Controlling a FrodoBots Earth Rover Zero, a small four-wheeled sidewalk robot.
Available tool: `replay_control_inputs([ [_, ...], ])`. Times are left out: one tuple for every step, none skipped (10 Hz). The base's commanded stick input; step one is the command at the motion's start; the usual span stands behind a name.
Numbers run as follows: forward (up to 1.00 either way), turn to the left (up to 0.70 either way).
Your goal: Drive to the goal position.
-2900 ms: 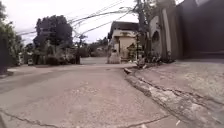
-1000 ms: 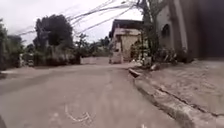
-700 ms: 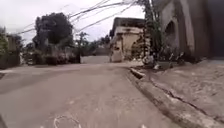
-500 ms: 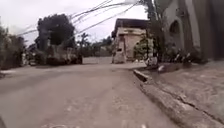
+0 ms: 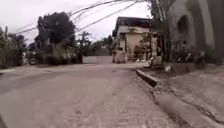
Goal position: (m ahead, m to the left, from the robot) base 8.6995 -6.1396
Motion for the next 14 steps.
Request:
replay_control_inputs([
  [1.0,0.0],
  [1.0,-0.01],
  [1.0,-0.03],
  [1.0,-0.04],
  [1.0,-0.04],
  [1.0,-0.04],
  [1.0,-0.04],
  [1.0,-0.04],
  [1.0,-0.04],
  [1.0,-0.05],
  [1.0,-0.07],
  [1.0,-0.23],
  [1.0,-0.37],
  [1.0,-0.36],
])
